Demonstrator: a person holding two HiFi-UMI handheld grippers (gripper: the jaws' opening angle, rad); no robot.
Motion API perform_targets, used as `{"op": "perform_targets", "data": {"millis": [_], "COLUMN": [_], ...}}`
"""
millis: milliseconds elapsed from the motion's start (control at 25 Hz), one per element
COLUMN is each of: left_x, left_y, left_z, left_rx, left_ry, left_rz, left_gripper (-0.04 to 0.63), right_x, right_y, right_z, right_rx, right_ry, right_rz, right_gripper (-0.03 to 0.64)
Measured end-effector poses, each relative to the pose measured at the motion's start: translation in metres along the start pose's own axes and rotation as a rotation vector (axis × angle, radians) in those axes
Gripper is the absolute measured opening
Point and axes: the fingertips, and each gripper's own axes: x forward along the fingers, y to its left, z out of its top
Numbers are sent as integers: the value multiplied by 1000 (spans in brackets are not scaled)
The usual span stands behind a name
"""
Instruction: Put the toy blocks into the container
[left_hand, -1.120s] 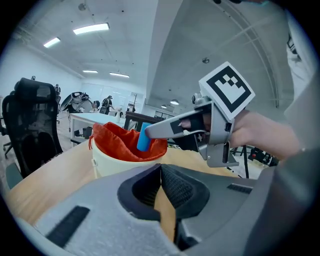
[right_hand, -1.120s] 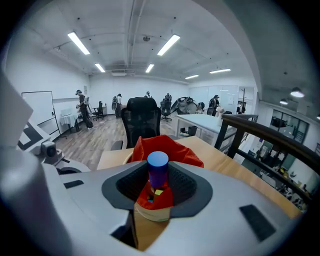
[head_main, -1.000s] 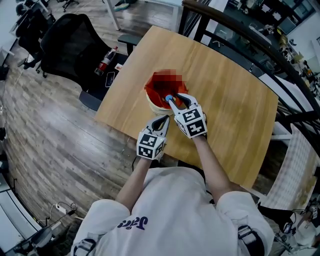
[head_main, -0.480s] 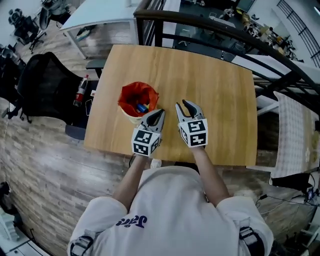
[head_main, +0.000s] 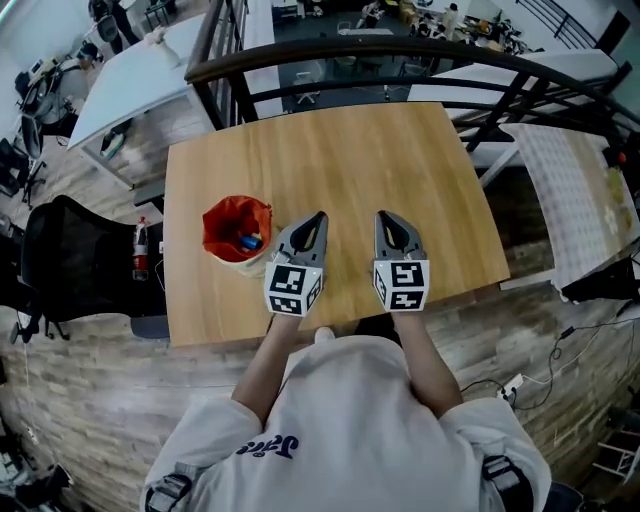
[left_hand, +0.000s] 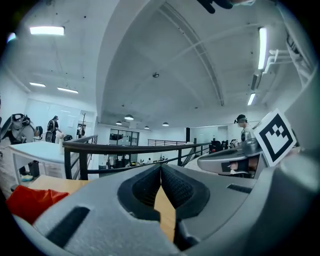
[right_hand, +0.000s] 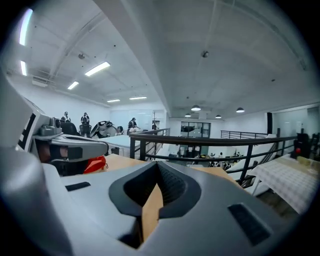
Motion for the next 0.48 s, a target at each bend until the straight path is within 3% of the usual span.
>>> {"op": "perform_targets", "data": {"millis": [200,480], "left_x": [-3,11], "left_y": [-21,-37], "left_z": [10,15], "left_rx": [26,5], "left_ry": [-29,-47], "left_rz": [-25,-6], "left_gripper": [14,14], "right_x": [-25,-45], "right_y": [-12,-33], "right_z": [14,19], "right_rx": [18,18], "right_ry": [-63,-67], "right_rz": [-55,-44], "right_gripper": [15,15]}}
